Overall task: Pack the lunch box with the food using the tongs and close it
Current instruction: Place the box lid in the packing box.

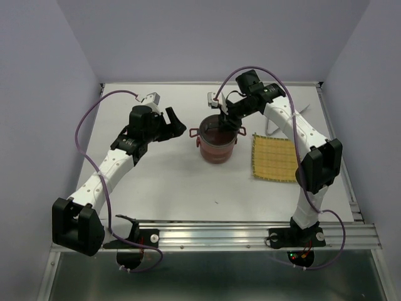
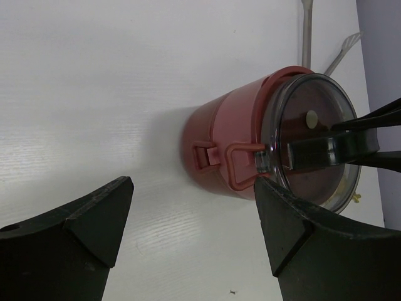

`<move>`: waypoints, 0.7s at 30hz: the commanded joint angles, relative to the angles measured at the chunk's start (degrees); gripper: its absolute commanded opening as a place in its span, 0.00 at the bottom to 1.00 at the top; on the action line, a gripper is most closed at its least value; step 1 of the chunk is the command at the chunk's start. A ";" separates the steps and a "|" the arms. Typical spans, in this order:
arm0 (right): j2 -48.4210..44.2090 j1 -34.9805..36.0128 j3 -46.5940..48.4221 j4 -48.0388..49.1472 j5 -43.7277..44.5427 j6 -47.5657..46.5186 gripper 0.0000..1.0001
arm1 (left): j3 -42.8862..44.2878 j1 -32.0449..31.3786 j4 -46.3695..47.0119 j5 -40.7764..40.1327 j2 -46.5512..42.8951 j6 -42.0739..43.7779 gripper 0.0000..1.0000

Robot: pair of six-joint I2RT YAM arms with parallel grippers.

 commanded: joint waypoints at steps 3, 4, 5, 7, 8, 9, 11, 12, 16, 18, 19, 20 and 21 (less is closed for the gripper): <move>2.40 -0.49 4.26 -1.67 -1.35 -1.24 0.01 | -0.55 0.30 2.03 -0.39 -1.33 0.83 0.90; 2.58 -0.49 4.27 -1.68 -1.09 -1.24 0.01 | -0.55 0.30 2.03 -0.30 -1.33 0.83 0.90; 2.49 -0.49 4.09 -1.59 -0.91 -1.06 0.01 | -0.55 0.30 2.11 -0.30 -1.24 0.83 0.90; 2.31 -0.49 2.87 -1.06 -0.73 -0.80 0.01 | -0.55 0.48 2.20 -0.12 -1.15 0.74 0.90; 2.23 -0.49 2.43 -0.80 -0.73 -0.80 0.01 | -0.47 0.39 2.29 -0.04 -1.15 0.83 0.90; 2.23 -1.01 1.99 -0.80 -0.73 -0.88 0.01 | -0.38 0.39 2.46 0.14 -0.89 0.83 0.90; 2.66 -1.01 1.19 -0.62 -0.56 -0.62 0.01 | -0.29 0.39 2.64 0.67 -0.54 0.92 0.90; 2.93 -1.53 1.19 -0.62 -0.56 -0.53 0.01 | -0.20 0.39 2.64 0.76 -0.54 0.92 0.90; 3.28 -2.16 1.02 -0.27 0.49 -0.36 0.01 | -0.20 0.39 2.64 0.93 -0.45 1.09 0.90; 3.89 -2.16 1.89 -0.79 1.81 -0.18 0.01 | -0.20 0.48 2.55 1.02 -0.63 1.09 0.90; 3.81 -2.85 1.98 -0.97 1.82 -0.27 0.01 | -0.20 0.39 2.64 1.02 -0.63 1.09 0.90; 3.63 -2.86 1.98 -1.15 1.64 -0.27 0.01 | -0.29 0.39 2.64 1.02 -0.63 1.09 0.90; 3.46 -2.86 1.72 -0.98 1.64 -0.27 0.01 | -0.29 0.39 2.64 1.02 -0.71 1.09 0.90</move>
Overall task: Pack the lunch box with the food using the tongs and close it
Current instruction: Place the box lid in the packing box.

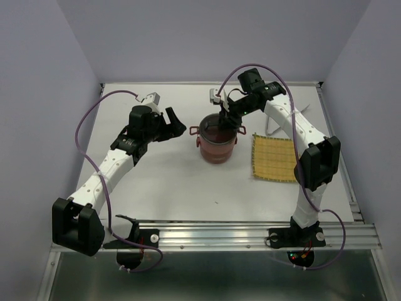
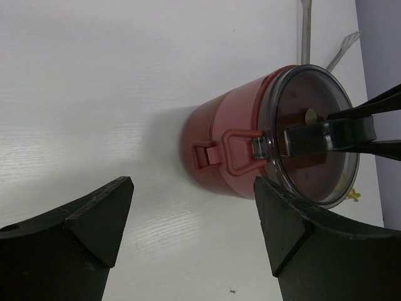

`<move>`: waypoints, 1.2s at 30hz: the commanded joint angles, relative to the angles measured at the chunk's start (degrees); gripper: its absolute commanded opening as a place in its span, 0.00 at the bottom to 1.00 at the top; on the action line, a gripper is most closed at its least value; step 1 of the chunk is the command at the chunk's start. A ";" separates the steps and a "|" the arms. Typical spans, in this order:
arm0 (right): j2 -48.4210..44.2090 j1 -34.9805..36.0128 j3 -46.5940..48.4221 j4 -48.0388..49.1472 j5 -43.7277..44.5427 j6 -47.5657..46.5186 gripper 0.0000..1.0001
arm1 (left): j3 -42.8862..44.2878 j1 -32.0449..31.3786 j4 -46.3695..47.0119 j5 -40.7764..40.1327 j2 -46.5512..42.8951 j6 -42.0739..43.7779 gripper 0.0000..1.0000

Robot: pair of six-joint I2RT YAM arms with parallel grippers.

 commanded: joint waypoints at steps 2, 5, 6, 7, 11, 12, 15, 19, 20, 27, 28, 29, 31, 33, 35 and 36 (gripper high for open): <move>1.10 -1.15 -0.60 -0.17 3.28 -0.55 0.01 | -0.25 0.26 2.88 0.82 -0.54 1.03 0.90; 1.53 -1.15 -0.86 -0.60 3.98 -0.38 0.01 | 0.02 0.26 2.80 1.26 -0.27 1.03 0.90; 1.54 -1.15 -0.95 -1.04 3.72 -0.38 0.01 | 0.10 0.35 2.88 1.35 -0.19 1.03 0.90; 1.10 -1.15 -1.47 -1.13 2.59 -0.29 0.01 | 0.10 0.26 2.88 1.18 -0.19 1.03 0.90; 0.04 -1.15 -3.93 -0.69 1.61 0.24 0.01 | 0.37 0.35 2.88 1.09 0.16 1.03 0.90; -0.48 -1.15 -4.55 -0.34 1.53 0.32 0.01 | 0.46 0.26 3.14 1.44 0.34 1.03 0.90; -0.49 -1.15 -5.52 -0.34 0.74 0.68 0.01 | 0.63 0.26 3.76 2.23 1.13 0.59 0.90; 0.74 -1.15 -4.56 -1.57 0.38 0.68 0.01 | 1.33 0.26 4.73 3.81 2.10 0.50 0.89; 1.09 -1.15 -4.38 -1.48 0.73 1.11 0.01 | 1.77 0.26 4.73 4.16 2.45 0.50 0.89; 2.59 -1.15 -6.40 -0.26 1.53 2.70 0.01 | 1.70 0.08 12.52 8.29 4.55 -3.18 0.64; 2.50 -1.15 -6.57 -0.17 1.26 2.79 0.01 | 1.16 0.00 13.77 8.82 4.82 -3.89 0.52; 2.15 -1.15 -6.84 0.01 1.17 2.87 0.01 | 0.55 0.00 15.17 9.69 5.08 -5.55 0.35; 1.80 -1.15 -7.28 0.54 1.00 2.96 0.01 | -0.51 0.08 18.43 10.58 6.14 -7.23 0.00; 1.27 -1.15 -7.72 0.98 1.00 3.14 0.01 | 0.01 -0.09 18.79 10.14 7.45 -8.99 0.00; 1.27 -1.15 -7.81 1.15 1.00 3.31 0.01 | 0.72 -0.35 18.79 11.01 8.16 -9.08 0.00; 1.27 -1.15 -7.89 1.24 1.08 3.40 0.01 | 1.33 -0.88 18.79 10.67 8.68 -8.99 0.00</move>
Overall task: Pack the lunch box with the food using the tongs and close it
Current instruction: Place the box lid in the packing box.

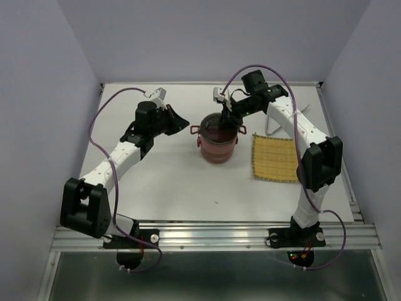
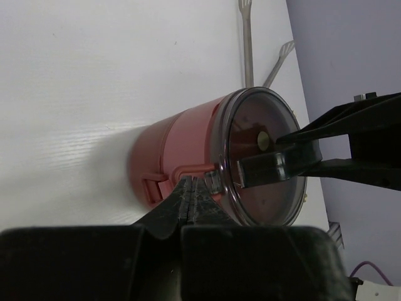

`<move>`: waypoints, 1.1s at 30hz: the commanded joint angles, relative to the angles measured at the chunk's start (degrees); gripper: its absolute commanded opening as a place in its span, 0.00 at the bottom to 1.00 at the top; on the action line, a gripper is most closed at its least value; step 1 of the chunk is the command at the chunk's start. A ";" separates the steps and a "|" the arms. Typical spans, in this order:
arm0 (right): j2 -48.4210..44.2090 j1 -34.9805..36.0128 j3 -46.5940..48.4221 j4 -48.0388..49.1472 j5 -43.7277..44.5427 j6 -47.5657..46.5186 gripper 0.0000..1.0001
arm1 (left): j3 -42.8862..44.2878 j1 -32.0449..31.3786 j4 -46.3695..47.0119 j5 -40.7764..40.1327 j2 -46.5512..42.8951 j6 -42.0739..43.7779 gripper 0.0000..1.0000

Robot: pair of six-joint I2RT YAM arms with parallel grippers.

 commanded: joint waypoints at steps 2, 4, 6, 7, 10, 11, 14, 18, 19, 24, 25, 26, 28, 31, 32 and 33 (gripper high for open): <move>2.56 0.22 -3.35 -3.87 3.86 1.41 0.01 | 1.66 -1.38 4.54 1.18 1.26 -2.00 0.00; 2.74 0.22 -3.26 -3.79 3.69 1.50 0.01 | 2.28 -2.43 4.72 1.44 2.75 -2.08 0.00; 2.83 0.22 -3.26 -3.79 3.68 1.50 0.01 | 2.28 -3.67 5.15 0.92 4.41 -2.17 0.00; 2.83 0.22 -3.35 -3.70 3.77 1.59 0.01 | 2.02 -4.19 5.59 0.92 5.03 -2.87 0.00; 2.74 0.22 -3.44 -3.52 3.68 1.68 0.01 | 0.44 -6.82 9.01 1.71 7.49 -5.15 0.00; 2.74 0.22 -3.35 -3.43 3.60 1.85 0.01 | 0.26 -7.27 9.89 1.79 8.20 -5.51 0.00; 2.65 0.22 -3.44 -3.34 3.51 1.94 0.01 | 0.17 -8.50 11.66 1.88 10.40 -6.56 0.00; 2.04 0.22 -3.79 -2.91 2.98 2.03 0.01 | -0.18 -8.42 10.70 -0.57 8.65 -5.78 0.00; 1.95 0.22 -3.88 -2.73 2.89 2.03 0.01 | -0.01 -8.24 9.74 -1.36 6.82 -5.43 0.00; 1.60 0.22 -4.14 -2.55 2.81 2.03 0.01 | -0.27 -7.19 4.90 -6.46 1.01 -3.41 0.00; 1.16 0.22 -4.31 -2.64 2.37 1.77 0.01 | -0.18 -6.75 3.50 -6.73 -0.48 -2.71 0.00; 0.98 0.22 -4.58 -2.73 2.28 1.50 0.01 | -0.01 -6.40 2.44 -6.73 -1.71 -1.83 0.00; 0.10 0.22 -4.84 -3.60 1.67 0.54 0.01 | 0.08 -5.61 1.64 -6.30 -2.78 -1.12 0.00; -1.65 0.22 -6.16 -2.99 -0.35 0.18 0.01 | 0.61 -4.91 0.15 -5.77 -4.36 0.20 0.00; -2.44 0.22 -6.34 -2.91 -0.88 0.10 0.03 | 0.87 -4.38 -0.29 -5.33 -4.63 1.07 0.00; -2.71 0.22 -6.42 -2.56 -0.45 1.66 0.14 | 1.05 -4.03 -0.99 -5.32 -4.80 1.51 0.00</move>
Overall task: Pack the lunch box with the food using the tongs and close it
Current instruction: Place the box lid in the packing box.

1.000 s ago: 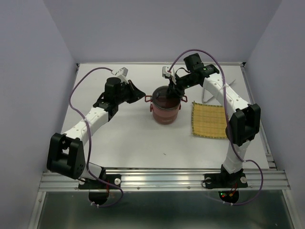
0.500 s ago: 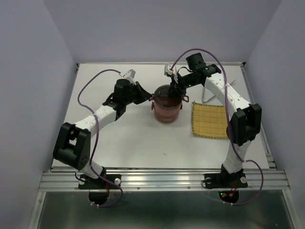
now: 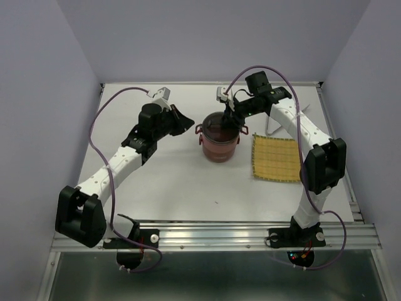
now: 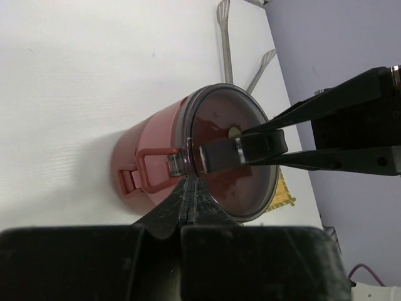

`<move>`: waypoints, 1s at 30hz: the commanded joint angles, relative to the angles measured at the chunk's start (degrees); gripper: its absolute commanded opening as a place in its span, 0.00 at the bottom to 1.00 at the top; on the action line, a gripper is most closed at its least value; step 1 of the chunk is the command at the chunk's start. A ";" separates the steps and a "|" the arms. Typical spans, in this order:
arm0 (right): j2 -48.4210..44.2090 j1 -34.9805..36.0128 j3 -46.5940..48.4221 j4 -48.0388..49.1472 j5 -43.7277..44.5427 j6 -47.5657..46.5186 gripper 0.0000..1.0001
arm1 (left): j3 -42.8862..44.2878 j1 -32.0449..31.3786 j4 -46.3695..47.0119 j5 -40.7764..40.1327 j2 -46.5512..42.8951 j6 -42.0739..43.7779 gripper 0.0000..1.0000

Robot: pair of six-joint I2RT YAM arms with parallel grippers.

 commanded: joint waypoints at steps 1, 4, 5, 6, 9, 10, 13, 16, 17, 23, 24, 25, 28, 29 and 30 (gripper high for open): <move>-0.81 1.40 -3.21 -4.29 2.58 2.00 0.32 | 1.88 1.61 -2.11 0.38 -2.01 4.22 0.00; -0.98 1.40 -3.04 -2.79 4.35 4.38 0.70 | 3.64 3.28 -3.08 1.52 -0.96 5.46 0.00; -1.68 1.40 -3.39 -2.34 5.05 4.56 0.73 | 4.34 3.72 -3.17 2.39 -0.43 6.42 0.00; -2.04 1.40 -3.39 -2.08 5.32 4.74 0.78 | 6.00 4.42 -3.43 2.75 0.79 7.04 0.00; -3.79 1.40 -3.04 0.55 6.03 5.78 0.98 | 10.56 5.74 -4.13 4.15 4.74 9.06 0.00; -4.06 1.40 -2.69 1.00 6.81 5.62 0.99 | 11.72 5.92 -4.05 4.86 5.81 9.33 0.00; -5.20 1.40 -0.33 2.58 8.57 8.33 1.00 | 16.80 6.88 -3.61 5.22 10.97 10.47 0.00; -8.78 1.40 0.31 4.59 13.55 13.51 1.00 | 24.71 7.94 -2.99 8.88 20.11 12.13 0.00; -10.46 1.40 -0.57 6.08 15.41 15.27 1.00 | 27.87 8.03 -4.12 9.86 23.45 13.10 0.00; -31.00 1.40 -18.03 22.89 30.45 37.77 1.00 | 49.24 7.86 -11.78 20.92 44.73 16.71 0.00; -32.96 1.40 -19.02 22.02 31.85 44.83 0.76 | 52.82 7.68 -12.74 22.25 48.14 16.97 0.00; -34.63 1.40 -20.16 20.88 33.69 48.12 0.56 | 54.17 7.51 -13.09 23.57 49.48 17.24 0.00; -39.03 1.40 -25.60 17.70 35.63 59.56 0.01 | 59.00 6.63 -15.03 26.30 53.45 18.38 0.00; -40.17 1.40 -28.06 18.31 36.43 61.76 0.01 | 59.62 6.45 -15.29 26.31 54.15 18.64 0.00; -41.93 1.40 -33.74 20.14 37.92 68.13 0.01 | 60.15 6.19 -15.38 27.18 54.94 19.08 0.00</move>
